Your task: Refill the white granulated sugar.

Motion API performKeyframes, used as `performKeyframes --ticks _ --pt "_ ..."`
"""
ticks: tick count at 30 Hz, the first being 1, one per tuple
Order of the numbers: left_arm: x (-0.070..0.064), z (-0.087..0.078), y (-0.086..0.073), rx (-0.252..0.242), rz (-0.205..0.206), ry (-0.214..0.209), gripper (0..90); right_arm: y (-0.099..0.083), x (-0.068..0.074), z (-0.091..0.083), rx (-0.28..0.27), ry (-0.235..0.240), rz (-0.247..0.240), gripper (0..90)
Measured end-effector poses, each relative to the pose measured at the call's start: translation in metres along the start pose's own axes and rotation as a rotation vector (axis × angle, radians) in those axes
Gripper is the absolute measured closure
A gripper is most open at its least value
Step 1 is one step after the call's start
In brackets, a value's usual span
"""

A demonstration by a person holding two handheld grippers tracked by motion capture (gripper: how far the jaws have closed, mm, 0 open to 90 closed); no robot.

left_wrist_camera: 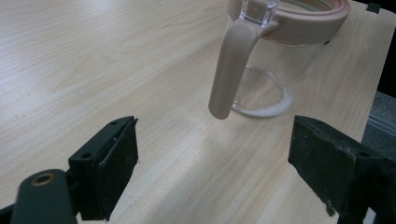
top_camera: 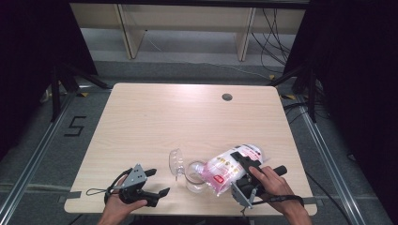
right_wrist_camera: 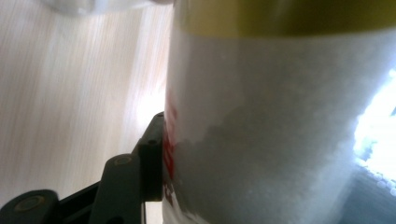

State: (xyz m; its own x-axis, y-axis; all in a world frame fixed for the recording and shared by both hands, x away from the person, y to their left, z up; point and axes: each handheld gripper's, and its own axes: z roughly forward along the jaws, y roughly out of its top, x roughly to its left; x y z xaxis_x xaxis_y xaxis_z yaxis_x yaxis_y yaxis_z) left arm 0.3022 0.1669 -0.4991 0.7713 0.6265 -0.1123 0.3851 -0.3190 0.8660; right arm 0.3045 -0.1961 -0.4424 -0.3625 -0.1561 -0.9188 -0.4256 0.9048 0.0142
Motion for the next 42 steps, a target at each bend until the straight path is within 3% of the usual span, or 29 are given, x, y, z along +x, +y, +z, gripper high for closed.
performKeyframes --ticks 5,7,9,11,12,15,16,17,19,20,21,22,24,27,30,32,33,38,40,42 --pt "0.000 0.000 0.000 0.003 0.005 -0.002 15.4 0.000 0.003 -0.004 0.050 0.013 -0.022 49.2" --pt "0.000 0.000 0.000 0.004 0.000 0.000 15.4 0.000 -0.001 -0.005 0.036 0.010 -0.074 49.3" --pt "0.001 0.000 0.000 0.008 0.011 0.001 15.4 0.001 -0.002 -0.005 0.037 0.011 -0.083 49.3" --pt "0.000 0.000 0.000 0.007 0.002 0.001 15.4 0.001 0.001 -0.006 0.054 0.020 -0.057 49.4" --pt "-0.001 0.001 0.000 0.001 -0.004 0.001 15.4 0.002 -0.002 -0.006 0.049 0.010 -0.099 49.4" --pt "0.000 0.001 0.000 0.002 0.004 0.000 15.4 0.004 -0.002 -0.007 0.070 0.009 -0.111 49.5" --pt "0.001 0.000 0.000 0.020 0.024 0.007 15.4 0.004 -0.003 -0.007 0.069 0.004 -0.129 49.5" --pt "0.001 0.000 0.000 0.013 0.013 0.002 15.4 0.005 -0.005 -0.007 0.053 -0.006 -0.155 49.5" --pt "0.001 0.001 0.000 0.014 0.013 0.003 15.4 0.006 -0.001 -0.008 0.089 -0.002 -0.116 49.6" --pt "0.001 0.000 0.000 0.013 0.013 0.003 15.4 0.007 -0.004 -0.006 0.068 -0.006 -0.153 49.6" --pt "0.000 0.000 0.000 0.012 0.012 0.005 15.4 0.007 -0.004 -0.006 0.071 -0.001 -0.154 49.6" --pt "-0.001 0.001 0.000 0.001 -0.005 0.000 15.4 0.007 -0.002 -0.008 0.096 0.006 -0.124 49.6" --pt "-0.001 0.001 0.000 0.001 -0.004 0.000 15.4 0.008 -0.004 -0.007 0.085 -0.006 -0.161 49.7" --pt "0.001 0.000 0.000 0.008 0.011 -0.001 15.4 0.008 -0.004 -0.007 0.098 -0.008 -0.171 49.8" --pt "0.000 0.001 0.000 0.001 -0.005 0.000 15.4 0.009 -0.008 -0.006 0.087 -0.014 -0.216 49.8" --pt "0.000 0.001 0.000 0.009 0.009 0.001 15.4 0.009 -0.008 -0.005 0.085 -0.015 -0.218 49.9" --pt "0.000 0.000 0.000 0.012 0.011 0.003 15.4 0.009 -0.006 -0.006 0.098 -0.010 -0.189 49.9" --pt "0.000 0.000 0.000 -0.002 -0.004 0.002 15.4 0.009 -0.008 -0.005 0.094 -0.008 -0.216 50.0" --pt "0.000 0.000 0.000 -0.002 -0.003 0.001 15.4 0.008 -0.006 -0.004 0.079 -0.024 -0.191 50.1" --pt "0.000 0.000 0.000 0.002 0.003 0.001 15.4 0.009 -0.007 -0.005 0.093 -0.012 -0.200 50.1"
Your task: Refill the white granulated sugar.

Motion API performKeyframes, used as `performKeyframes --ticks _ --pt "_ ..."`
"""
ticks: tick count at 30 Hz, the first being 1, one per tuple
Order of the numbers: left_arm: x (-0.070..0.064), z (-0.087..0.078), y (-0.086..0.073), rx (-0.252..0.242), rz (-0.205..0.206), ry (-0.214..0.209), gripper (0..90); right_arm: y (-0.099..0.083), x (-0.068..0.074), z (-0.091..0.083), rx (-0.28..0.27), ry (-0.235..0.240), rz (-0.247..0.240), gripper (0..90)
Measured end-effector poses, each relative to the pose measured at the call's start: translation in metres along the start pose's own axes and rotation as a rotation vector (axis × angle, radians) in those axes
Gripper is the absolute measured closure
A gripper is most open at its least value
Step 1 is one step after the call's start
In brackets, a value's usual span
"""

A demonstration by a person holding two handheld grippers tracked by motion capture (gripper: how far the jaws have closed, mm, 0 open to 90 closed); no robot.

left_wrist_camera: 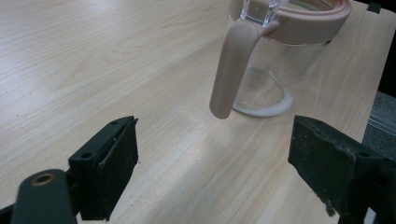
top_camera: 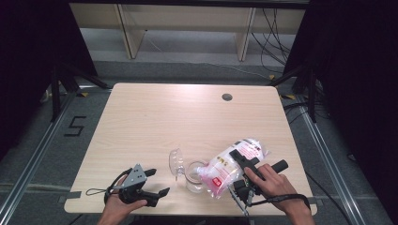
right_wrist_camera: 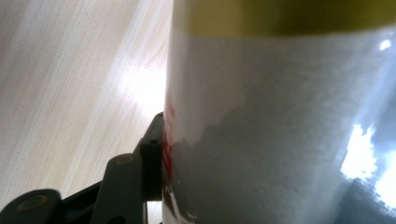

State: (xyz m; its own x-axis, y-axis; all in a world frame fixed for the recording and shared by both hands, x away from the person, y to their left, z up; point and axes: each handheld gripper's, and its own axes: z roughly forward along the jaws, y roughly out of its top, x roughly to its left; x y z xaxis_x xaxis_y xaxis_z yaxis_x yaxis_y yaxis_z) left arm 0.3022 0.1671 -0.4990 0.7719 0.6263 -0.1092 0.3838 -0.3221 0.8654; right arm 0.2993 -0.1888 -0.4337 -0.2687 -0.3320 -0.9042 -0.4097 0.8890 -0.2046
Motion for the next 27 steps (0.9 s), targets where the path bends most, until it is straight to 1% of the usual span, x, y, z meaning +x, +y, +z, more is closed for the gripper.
performKeyframes --ticks 5,6,7,8,9,11,12,13,14,15,16,17,18,19,20,21,22,23,24,25,26,27 --pt "-0.0004 0.0007 -0.0003 -0.001 -0.004 0.000 15.4 0.0001 -0.0004 -0.0003 0.004 0.000 -0.014 50.2" --pt "-0.0005 0.0008 -0.0004 0.000 -0.005 -0.001 15.4 -0.0004 0.0005 0.0004 -0.008 -0.014 -0.008 50.2" --pt "-0.0007 0.0009 -0.0005 -0.001 -0.007 -0.001 15.4 0.0002 -0.0007 -0.0006 0.008 -0.001 -0.020 50.2" --pt "-0.0003 0.0008 -0.0004 -0.001 -0.001 -0.001 15.4 0.0002 -0.0008 -0.0004 0.007 -0.002 -0.022 50.3" --pt "-0.0001 0.0005 -0.0003 0.001 0.002 -0.002 15.4 -0.0002 0.0000 0.0001 -0.003 -0.011 -0.013 50.3" --pt "-0.0003 0.0005 -0.0003 -0.002 -0.004 0.000 15.4 -0.0004 0.0003 0.0003 -0.004 -0.012 -0.011 50.3" --pt "0.0015 -0.0008 -0.0001 0.018 0.017 0.008 15.4 -0.0005 0.0002 0.0003 -0.005 -0.011 -0.012 50.3" --pt "-0.0004 0.0005 -0.0003 -0.004 -0.006 0.000 15.4 -0.0002 -0.0005 -0.0002 0.005 -0.001 -0.019 50.3" --pt "-0.0002 0.0003 -0.0002 -0.002 -0.003 0.000 15.4 -0.0001 -0.0007 -0.0006 0.010 -0.001 -0.025 50.4" --pt "-0.0003 0.0004 -0.0003 -0.002 -0.005 0.000 15.4 -0.0002 -0.0006 -0.0002 0.005 -0.002 -0.021 50.4" --pt "-0.0002 0.0004 -0.0003 -0.002 -0.005 0.000 15.4 -0.0005 0.0002 0.0002 -0.004 -0.013 -0.019 50.4" --pt "-0.0002 0.0004 -0.0003 -0.003 -0.005 0.000 15.4 0.0000 -0.0002 -0.0003 0.003 -0.009 -0.023 50.4" --pt "-0.0003 0.0004 -0.0003 -0.003 -0.007 0.000 15.4 0.0001 -0.0015 0.0008 -0.012 -0.019 -0.040 50.4" --pt "-0.0003 0.0005 -0.0003 -0.004 -0.007 0.000 15.4 0.0004 -0.0026 0.0007 -0.011 -0.014 -0.053 50.4" --pt "-0.0002 0.0004 -0.0003 -0.003 -0.008 -0.001 15.4 0.0000 -0.0009 0.0005 -0.008 -0.010 -0.034 50.5" --pt "-0.0002 0.0004 -0.0003 -0.004 -0.008 0.000 15.4 0.0002 -0.0007 -0.0001 0.001 -0.010 -0.030 50.5" --pt "-0.0004 0.0003 -0.0003 -0.004 -0.013 -0.001 15.4 0.0003 -0.0026 0.0009 -0.014 -0.015 -0.054 50.5" --pt "-0.0003 0.0002 -0.0003 -0.005 -0.013 -0.001 15.4 0.0001 -0.0011 0.0004 -0.009 -0.013 -0.036 50.5" --pt "-0.0002 0.0001 -0.0003 -0.005 -0.013 0.000 15.4 0.0003 -0.0017 0.0002 -0.005 -0.014 -0.046 50.5" --pt "-0.0002 0.0002 -0.0004 -0.005 -0.014 -0.001 15.4 0.0002 -0.0023 0.0012 -0.021 -0.022 -0.053 50.5" --pt "-0.0003 0.0003 -0.0005 -0.005 -0.015 -0.001 15.4 0.0003 -0.0022 0.0012 -0.020 -0.023 -0.054 50.5" --pt "0.0019 -0.0011 -0.0003 0.021 0.013 0.011 15.4 0.0003 -0.0010 0.0009 -0.011 -0.014 -0.038 50.5"
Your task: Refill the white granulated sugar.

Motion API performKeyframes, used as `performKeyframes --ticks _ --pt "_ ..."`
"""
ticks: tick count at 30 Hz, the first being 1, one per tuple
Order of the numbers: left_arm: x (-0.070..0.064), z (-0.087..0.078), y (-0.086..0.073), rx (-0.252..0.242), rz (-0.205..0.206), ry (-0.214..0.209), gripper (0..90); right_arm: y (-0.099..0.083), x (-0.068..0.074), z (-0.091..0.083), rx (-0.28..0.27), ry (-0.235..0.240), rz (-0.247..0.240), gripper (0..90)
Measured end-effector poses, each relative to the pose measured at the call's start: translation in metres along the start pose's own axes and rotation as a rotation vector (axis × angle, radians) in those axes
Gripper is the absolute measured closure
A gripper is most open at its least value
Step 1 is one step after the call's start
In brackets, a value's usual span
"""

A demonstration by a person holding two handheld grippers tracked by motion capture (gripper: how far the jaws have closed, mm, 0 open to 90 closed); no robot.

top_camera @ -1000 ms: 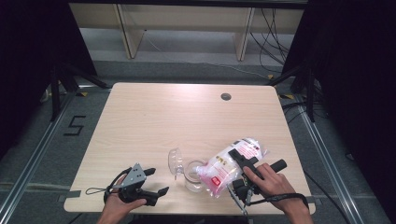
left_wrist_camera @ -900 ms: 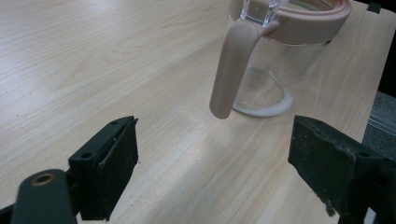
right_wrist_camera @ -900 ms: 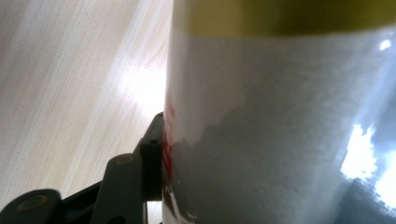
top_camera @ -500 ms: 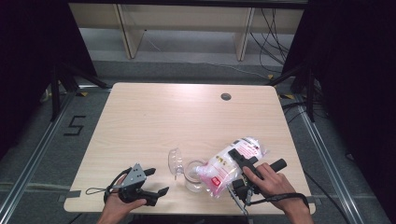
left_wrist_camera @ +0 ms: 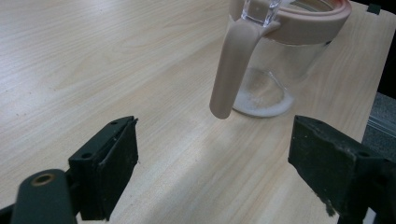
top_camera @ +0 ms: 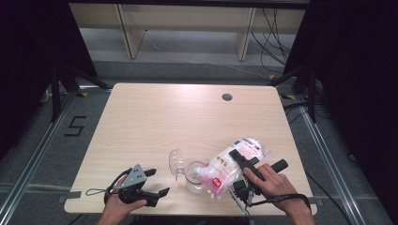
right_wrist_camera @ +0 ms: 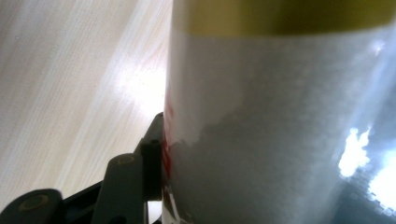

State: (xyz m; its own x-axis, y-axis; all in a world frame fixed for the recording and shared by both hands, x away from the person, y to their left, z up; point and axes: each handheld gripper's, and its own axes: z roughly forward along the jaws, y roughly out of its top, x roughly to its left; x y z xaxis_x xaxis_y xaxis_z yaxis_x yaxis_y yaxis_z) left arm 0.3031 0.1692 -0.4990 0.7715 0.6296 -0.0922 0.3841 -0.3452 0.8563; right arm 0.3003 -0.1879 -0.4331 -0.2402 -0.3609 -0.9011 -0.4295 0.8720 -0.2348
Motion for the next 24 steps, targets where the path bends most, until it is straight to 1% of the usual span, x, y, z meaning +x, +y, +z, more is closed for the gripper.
performKeyframes --ticks 2,3,4,5,7,8,9,10,11,12,14,15,17,18,20,21,22,23,24 --pt "-0.0001 0.0002 0.0000 -0.001 0.003 -0.002 15.4 0.0000 0.0001 0.0001 0.000 0.001 0.001 50.6" --pt "-0.0024 0.0016 -0.0001 -0.026 -0.023 -0.013 15.4 -0.0002 0.0007 0.0006 -0.007 -0.007 0.004 50.6" --pt "-0.0022 0.0014 -0.0001 -0.024 -0.020 -0.012 15.4 -0.0003 0.0008 0.0006 -0.008 -0.007 0.005 50.6" --pt "-0.0021 0.0013 0.0000 -0.024 -0.023 -0.014 15.4 0.0001 -0.0012 0.0001 -0.001 -0.002 -0.017 50.6" --pt "-0.0025 0.0013 -0.0001 -0.026 -0.028 -0.012 15.4 -0.0001 -0.0010 0.0004 -0.003 -0.003 -0.015 50.6" --pt "-0.0025 0.0013 -0.0001 -0.027 -0.027 -0.012 15.4 -0.0001 -0.0010 0.0005 -0.004 -0.003 -0.016 50.7" --pt "-0.0017 0.0006 0.0000 -0.019 -0.016 -0.012 15.4 -0.0001 -0.0004 0.0003 0.000 0.002 -0.010 50.7" --pt "-0.0016 0.0007 0.0002 -0.020 -0.013 -0.012 15.4 -0.0002 0.0009 -0.0005 0.010 0.003 0.006 50.7" --pt "-0.0019 0.0007 0.0001 -0.020 -0.018 -0.011 15.4 -0.0003 0.0014 -0.0008 0.013 0.003 0.011 50.7" --pt "-0.0018 0.0007 0.0001 -0.020 -0.019 -0.012 15.4 -0.0001 -0.0010 0.0004 -0.003 -0.003 -0.018 50.7" --pt "-0.0017 0.0002 0.0003 -0.018 -0.012 -0.008 15.4 0.0001 -0.0011 0.0003 -0.002 -0.004 -0.021 50.8" --pt "-0.0020 0.0001 0.0002 -0.019 -0.018 -0.006 15.4 -0.0002 -0.0002 0.0011 -0.013 -0.016 -0.016 50.8" --pt "-0.0020 0.0000 0.0003 -0.020 -0.018 -0.006 15.4 -0.0002 -0.0002 0.0010 -0.013 -0.016 -0.016 50.8" --pt "-0.0020 0.0000 0.0002 -0.020 -0.017 -0.006 15.4 0.0001 -0.0010 0.0002 -0.001 -0.002 -0.021 50.8" --pt "-0.0020 0.0000 0.0002 -0.018 -0.018 -0.006 15.4 0.0001 -0.0011 0.0002 -0.002 -0.004 -0.025 50.9" --pt "-0.0018 0.0001 0.0004 -0.018 -0.013 -0.007 15.4 -0.0002 -0.0002 0.0009 -0.013 -0.017 -0.019 50.8" --pt "-0.0020 0.0001 0.0002 -0.020 -0.015 -0.006 15.4 -0.0001 -0.0003 0.0010 -0.013 -0.018 -0.021 50.9" --pt "-0.0019 0.0001 0.0003 -0.020 -0.014 -0.006 15.4 -0.0001 0.0015 0.0002 -0.002 -0.013 -0.001 50.9" --pt "-0.0019 0.0001 0.0003 -0.020 -0.014 -0.007 15.4 0.0000 0.0019 -0.0001 0.002 -0.012 0.006 50.9"
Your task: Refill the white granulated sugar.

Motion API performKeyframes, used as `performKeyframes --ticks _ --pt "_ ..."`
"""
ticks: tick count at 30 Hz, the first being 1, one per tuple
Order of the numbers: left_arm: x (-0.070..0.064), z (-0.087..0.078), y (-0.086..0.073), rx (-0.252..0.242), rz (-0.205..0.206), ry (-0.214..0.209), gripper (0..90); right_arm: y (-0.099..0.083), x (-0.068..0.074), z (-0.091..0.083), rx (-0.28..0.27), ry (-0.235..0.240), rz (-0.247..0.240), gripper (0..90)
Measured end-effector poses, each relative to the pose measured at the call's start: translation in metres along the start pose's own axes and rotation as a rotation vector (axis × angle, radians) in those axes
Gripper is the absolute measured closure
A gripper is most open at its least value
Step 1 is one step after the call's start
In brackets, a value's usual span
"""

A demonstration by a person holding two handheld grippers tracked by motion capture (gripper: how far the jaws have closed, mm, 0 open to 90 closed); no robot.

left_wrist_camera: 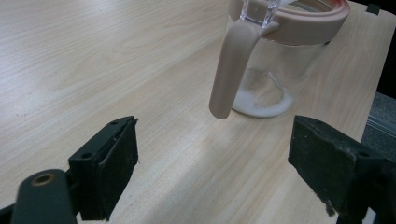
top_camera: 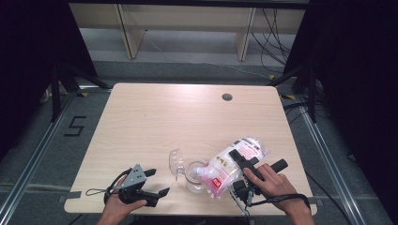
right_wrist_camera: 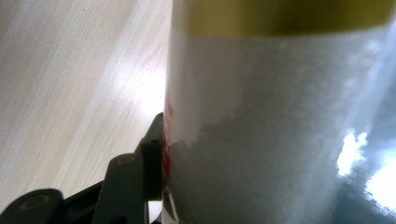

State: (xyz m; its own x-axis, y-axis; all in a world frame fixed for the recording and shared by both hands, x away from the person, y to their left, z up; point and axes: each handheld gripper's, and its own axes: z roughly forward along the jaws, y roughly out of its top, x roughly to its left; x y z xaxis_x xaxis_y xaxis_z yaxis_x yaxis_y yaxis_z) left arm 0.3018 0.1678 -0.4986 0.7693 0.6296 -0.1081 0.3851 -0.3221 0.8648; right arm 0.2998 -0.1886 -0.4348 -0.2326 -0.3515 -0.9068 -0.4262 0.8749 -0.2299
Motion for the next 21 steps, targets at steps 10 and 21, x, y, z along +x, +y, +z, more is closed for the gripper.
performKeyframes --ticks 10,21 --pt "-0.0001 -0.0002 0.0000 0.000 0.000 0.001 15.4 0.0001 -0.0001 0.0000 0.000 -0.004 -0.011 51.0" --pt "-0.0001 -0.0004 0.0000 0.001 0.000 0.001 15.4 0.0007 -0.0019 -0.0003 0.002 -0.002 -0.041 51.2"
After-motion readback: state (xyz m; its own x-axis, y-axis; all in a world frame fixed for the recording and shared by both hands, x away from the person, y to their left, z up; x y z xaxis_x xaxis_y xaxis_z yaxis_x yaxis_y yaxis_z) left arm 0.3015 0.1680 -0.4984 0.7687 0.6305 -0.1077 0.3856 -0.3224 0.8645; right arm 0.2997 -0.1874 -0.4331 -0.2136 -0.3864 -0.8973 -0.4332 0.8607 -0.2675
